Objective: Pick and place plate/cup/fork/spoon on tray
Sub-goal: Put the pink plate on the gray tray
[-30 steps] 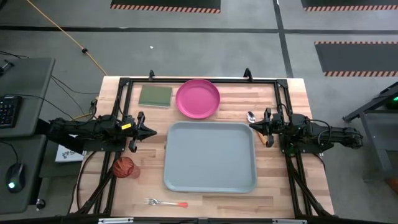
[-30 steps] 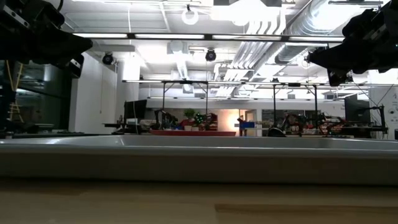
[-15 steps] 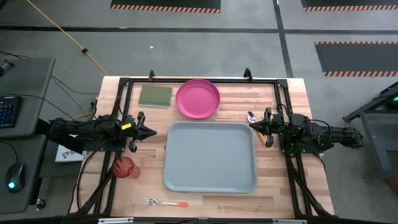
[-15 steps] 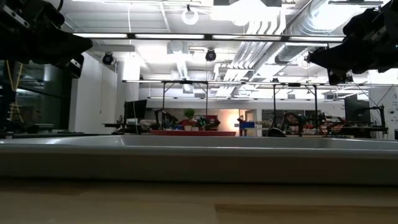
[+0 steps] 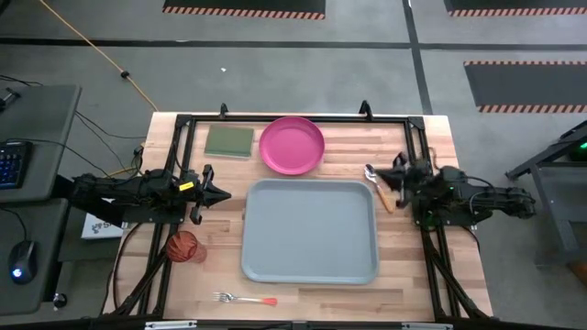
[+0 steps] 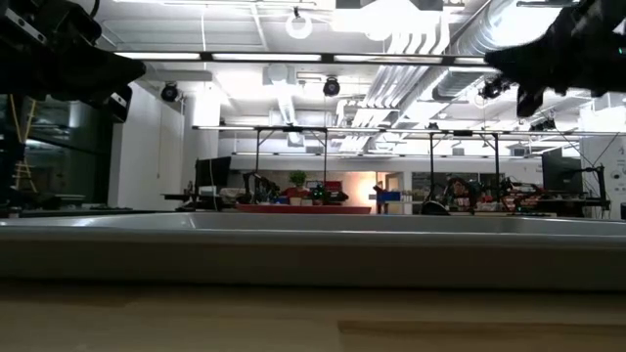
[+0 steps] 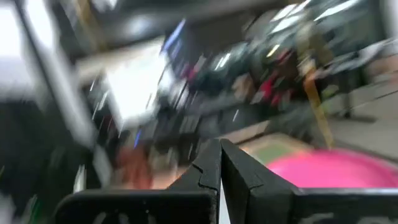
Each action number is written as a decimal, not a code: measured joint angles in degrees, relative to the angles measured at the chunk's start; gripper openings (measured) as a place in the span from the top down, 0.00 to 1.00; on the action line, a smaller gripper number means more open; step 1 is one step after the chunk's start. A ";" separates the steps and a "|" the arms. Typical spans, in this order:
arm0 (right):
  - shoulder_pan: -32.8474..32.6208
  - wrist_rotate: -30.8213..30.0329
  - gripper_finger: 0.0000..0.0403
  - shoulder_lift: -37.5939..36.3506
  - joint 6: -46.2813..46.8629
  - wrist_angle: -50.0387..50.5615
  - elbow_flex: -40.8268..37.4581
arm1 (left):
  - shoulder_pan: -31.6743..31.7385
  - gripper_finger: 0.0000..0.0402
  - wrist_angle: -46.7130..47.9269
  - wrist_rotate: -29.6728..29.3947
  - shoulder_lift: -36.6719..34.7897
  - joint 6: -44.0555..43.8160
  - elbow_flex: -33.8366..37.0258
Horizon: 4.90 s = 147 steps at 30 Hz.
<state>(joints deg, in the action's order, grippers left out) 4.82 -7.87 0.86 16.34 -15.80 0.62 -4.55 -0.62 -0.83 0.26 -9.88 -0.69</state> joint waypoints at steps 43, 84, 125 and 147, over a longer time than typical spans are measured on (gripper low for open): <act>20.65 -10.30 0.41 105.50 19.91 17.40 56.65 | 0.00 1.00 -0.01 -0.01 0.02 -0.01 0.00; 23.58 -8.43 0.99 84.60 7.56 28.31 56.70 | -0.01 1.00 -0.05 -0.01 0.02 -0.01 0.00; -10.47 1.36 1.00 74.30 19.28 12.11 27.50 | -0.01 1.00 0.04 -0.01 0.02 -0.01 0.00; -9.14 2.07 0.86 77.54 22.36 12.07 27.61 | 0.01 1.00 -0.04 -0.01 0.02 0.01 0.00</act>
<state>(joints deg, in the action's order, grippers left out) -4.32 -5.80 78.41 38.70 -3.73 28.23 -4.54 -0.67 -0.84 0.27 -9.88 -0.69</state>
